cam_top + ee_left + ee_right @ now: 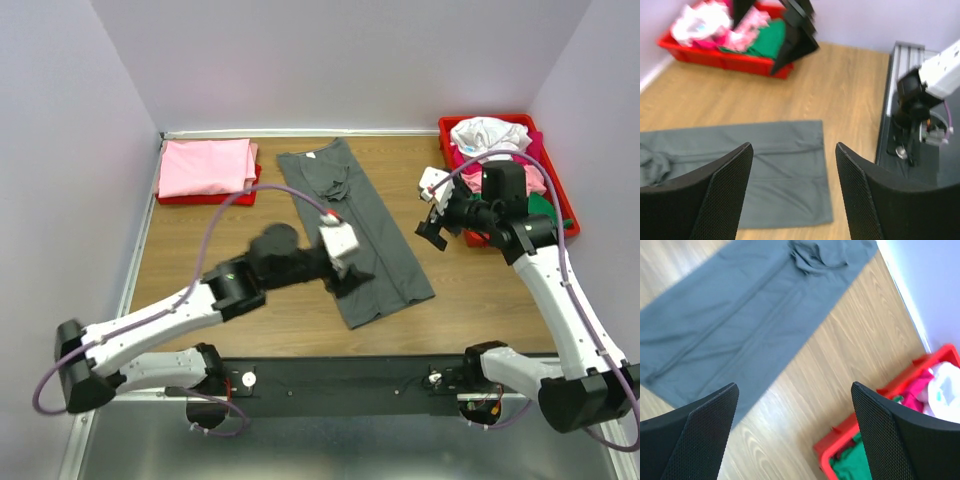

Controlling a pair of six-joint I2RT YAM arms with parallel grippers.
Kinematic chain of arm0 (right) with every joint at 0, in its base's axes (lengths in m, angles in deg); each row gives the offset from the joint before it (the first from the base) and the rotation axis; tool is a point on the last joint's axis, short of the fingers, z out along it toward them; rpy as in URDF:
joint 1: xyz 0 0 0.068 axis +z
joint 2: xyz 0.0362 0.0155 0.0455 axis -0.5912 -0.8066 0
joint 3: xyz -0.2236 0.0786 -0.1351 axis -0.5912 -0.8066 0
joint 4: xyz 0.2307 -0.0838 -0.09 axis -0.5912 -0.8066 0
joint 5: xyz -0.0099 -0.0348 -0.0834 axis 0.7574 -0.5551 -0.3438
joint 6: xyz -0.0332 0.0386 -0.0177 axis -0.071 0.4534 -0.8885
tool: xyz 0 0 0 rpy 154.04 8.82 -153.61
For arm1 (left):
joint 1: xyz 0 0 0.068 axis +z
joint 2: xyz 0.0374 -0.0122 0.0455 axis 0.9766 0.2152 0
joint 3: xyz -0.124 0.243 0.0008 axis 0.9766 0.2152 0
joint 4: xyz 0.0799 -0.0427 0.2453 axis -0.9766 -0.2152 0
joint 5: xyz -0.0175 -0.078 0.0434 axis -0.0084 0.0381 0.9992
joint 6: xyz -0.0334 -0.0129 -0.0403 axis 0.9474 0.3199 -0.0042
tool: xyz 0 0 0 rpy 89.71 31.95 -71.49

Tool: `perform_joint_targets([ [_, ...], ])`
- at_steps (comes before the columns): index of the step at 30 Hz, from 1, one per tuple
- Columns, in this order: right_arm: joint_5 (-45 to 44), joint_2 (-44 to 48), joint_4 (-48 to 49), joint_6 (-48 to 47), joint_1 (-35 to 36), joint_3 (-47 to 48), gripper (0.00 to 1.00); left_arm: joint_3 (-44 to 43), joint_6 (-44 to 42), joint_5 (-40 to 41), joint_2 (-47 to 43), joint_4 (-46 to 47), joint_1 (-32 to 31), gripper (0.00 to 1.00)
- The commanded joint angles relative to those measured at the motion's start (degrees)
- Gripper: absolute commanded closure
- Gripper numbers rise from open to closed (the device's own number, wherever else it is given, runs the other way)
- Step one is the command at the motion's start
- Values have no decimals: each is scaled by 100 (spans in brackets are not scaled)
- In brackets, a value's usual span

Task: Fold and stack the t-shirts
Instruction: Fold the tshirt

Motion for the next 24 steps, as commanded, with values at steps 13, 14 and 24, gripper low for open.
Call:
perform_joint_targets([
  [13, 1246, -1067, -2339, -5075, -2022, -1448, 12, 338, 691, 2580, 2435, -466, -2428, 37],
  [14, 1219, -1103, -2339, -5110, -2023, -1535, 12, 294, 638, 2608, 2585, -509, -2436, 39],
  [24, 1377, -1050, -2400, -5400, -2023, -1887, 12, -691, 664, 3284, 4265, -1511, -2419, 47],
])
